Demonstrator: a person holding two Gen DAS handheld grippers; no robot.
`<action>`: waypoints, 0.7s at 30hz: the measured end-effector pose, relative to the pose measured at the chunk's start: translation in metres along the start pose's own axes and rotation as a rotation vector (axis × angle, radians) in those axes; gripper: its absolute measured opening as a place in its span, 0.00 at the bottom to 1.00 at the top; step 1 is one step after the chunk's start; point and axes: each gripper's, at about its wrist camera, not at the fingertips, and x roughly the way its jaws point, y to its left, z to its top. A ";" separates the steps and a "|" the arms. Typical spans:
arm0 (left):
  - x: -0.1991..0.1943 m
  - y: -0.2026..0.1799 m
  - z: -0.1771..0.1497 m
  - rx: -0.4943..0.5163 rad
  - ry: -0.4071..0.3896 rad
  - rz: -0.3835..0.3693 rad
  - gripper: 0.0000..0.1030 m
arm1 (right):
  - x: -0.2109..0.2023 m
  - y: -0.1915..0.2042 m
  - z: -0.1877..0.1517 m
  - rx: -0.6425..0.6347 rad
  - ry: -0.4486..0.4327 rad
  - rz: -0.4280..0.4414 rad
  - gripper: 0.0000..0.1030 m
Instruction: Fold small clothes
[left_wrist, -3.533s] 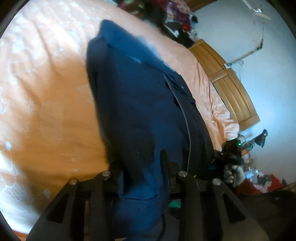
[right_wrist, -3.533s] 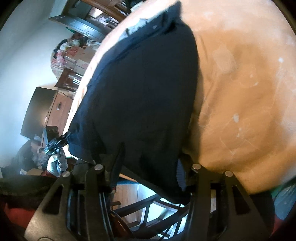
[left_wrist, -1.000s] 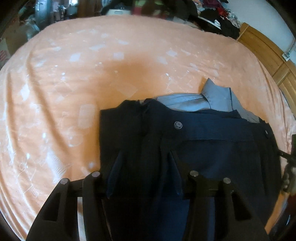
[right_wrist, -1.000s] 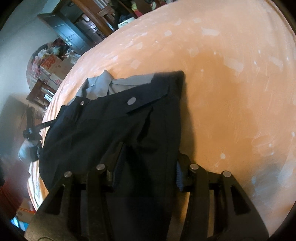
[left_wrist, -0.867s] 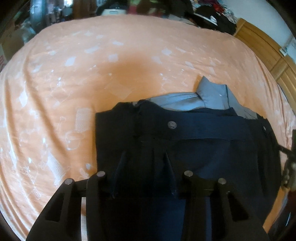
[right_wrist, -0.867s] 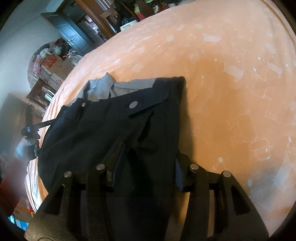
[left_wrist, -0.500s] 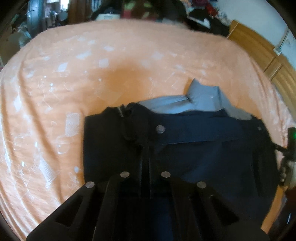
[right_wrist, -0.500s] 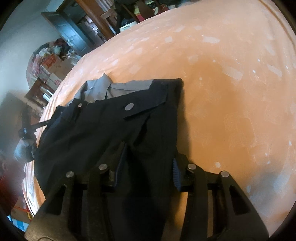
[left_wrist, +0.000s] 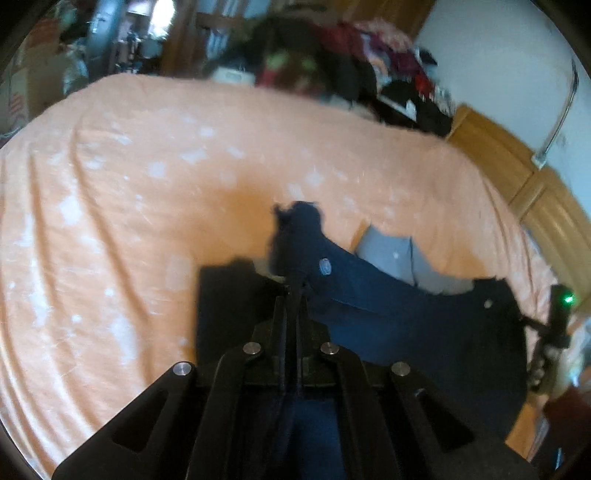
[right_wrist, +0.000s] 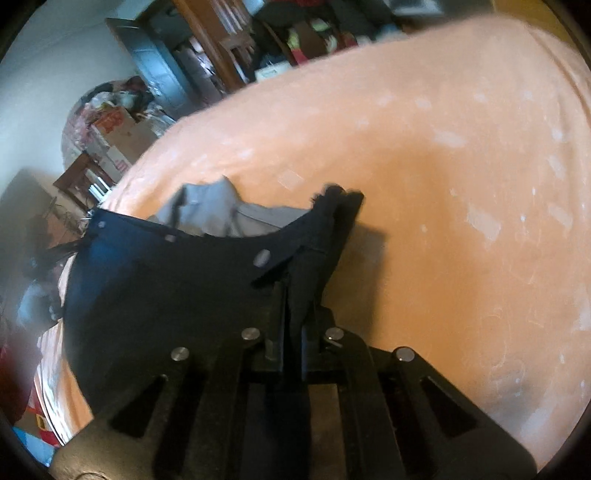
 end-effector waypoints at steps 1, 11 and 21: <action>0.005 0.002 -0.002 0.005 0.017 0.016 0.01 | 0.017 -0.015 -0.001 0.049 0.060 0.021 0.21; 0.037 0.019 -0.021 -0.010 0.110 0.084 0.03 | -0.013 -0.009 -0.003 0.013 -0.080 -0.160 0.46; -0.025 -0.038 -0.064 0.154 0.153 -0.030 0.20 | -0.038 0.068 -0.074 -0.099 -0.001 -0.064 0.58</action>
